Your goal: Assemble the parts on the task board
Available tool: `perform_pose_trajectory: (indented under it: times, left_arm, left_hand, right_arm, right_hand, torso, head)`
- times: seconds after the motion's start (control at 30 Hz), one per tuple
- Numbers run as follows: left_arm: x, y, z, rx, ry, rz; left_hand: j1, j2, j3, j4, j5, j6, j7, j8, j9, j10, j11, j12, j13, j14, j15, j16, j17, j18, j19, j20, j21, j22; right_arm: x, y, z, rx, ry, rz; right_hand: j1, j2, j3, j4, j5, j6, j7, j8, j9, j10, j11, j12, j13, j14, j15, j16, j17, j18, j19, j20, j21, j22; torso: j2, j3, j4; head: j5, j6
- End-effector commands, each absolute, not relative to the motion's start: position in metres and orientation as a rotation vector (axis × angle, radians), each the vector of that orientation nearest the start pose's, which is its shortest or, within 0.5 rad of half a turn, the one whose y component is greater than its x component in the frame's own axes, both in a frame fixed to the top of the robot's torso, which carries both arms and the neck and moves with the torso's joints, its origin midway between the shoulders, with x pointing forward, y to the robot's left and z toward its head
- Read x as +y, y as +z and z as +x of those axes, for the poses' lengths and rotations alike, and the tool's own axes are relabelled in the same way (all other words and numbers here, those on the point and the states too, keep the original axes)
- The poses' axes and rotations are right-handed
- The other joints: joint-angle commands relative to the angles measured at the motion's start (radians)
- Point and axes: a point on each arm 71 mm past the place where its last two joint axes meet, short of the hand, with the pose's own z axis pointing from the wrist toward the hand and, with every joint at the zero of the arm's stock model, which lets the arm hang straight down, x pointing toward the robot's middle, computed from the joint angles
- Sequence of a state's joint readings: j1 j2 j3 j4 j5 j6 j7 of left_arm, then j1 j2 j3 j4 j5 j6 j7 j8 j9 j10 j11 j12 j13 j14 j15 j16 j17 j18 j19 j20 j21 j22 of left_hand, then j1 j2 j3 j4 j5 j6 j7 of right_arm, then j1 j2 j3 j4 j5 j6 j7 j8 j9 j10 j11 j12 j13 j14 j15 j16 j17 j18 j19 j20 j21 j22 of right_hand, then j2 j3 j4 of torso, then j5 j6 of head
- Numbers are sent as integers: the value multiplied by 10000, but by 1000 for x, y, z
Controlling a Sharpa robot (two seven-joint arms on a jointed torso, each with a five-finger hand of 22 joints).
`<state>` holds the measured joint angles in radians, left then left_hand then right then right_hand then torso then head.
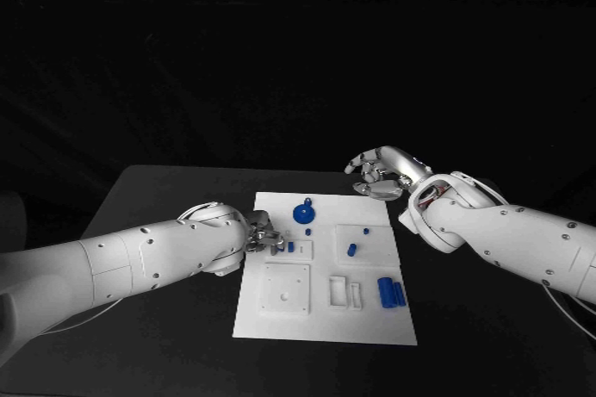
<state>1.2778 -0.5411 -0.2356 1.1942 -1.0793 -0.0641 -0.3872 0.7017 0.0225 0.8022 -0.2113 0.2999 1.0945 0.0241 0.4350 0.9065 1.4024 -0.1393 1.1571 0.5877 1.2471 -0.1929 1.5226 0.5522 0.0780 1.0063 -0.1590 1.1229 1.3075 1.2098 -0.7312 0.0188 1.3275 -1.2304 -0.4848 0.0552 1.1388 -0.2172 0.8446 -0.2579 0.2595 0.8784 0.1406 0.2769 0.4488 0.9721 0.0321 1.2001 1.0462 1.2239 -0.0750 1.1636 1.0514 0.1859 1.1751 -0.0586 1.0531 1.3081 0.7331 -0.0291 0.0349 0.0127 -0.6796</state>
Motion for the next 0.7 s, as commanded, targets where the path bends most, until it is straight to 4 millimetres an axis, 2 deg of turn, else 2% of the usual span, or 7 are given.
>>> perform_pose_trajectory:
  times: [0.03,0.13,0.27,0.7]
  left_arm:
    - [166,-259,524,22042,-3716,-1152]
    - [169,-259,523,22113,-3706,-1225]
    - [170,-260,523,22273,-3674,-1281]
    - [171,-260,524,22151,-3660,-1412]
  left_hand:
    - [350,234,105,-165,193,2087,-659,46,17,-68,-23,65,22,-7,7,42,28,50,63,-1090,39,107]
    - [361,242,82,-183,443,2091,-665,73,19,-74,-32,86,39,7,23,36,57,46,69,-1083,42,108]
    - [362,248,71,-201,543,2096,-669,88,19,-76,-35,101,50,12,31,30,72,45,68,-1080,42,108]
    - [355,270,56,-208,619,2101,-672,105,19,-80,-37,116,62,14,41,17,87,43,67,-1076,40,108]
  right_arm:
    - [-202,-158,529,14563,7886,653]
    - [-202,-158,529,14559,7895,649]
    - [-202,-158,529,14557,7900,644]
    - [-201,-158,529,14563,7913,634]
  right_hand:
    - [-19,83,-12,-48,57,59,107,-3,-11,-10,68,45,-11,2,47,16,-14,759,38,-45,-50,160]
    - [-21,83,-14,-48,60,61,107,-2,-11,-10,68,46,-12,2,47,17,-14,759,38,-45,-49,160]
    - [-24,83,-16,-47,64,64,106,0,-11,-10,67,46,-12,2,47,17,-14,759,38,-44,-49,161]
    - [-31,85,-22,-46,79,72,104,5,-11,-10,65,48,-13,2,46,17,-15,759,38,-44,-48,161]
  torso:
    - [-3,-5,13]
    - [-3,-5,15]
    - [-1,-4,9]
    - [2,-6,5]
  head:
    - [9,-13]
    - [8,-16]
    - [14,-25]
    - [23,-16]
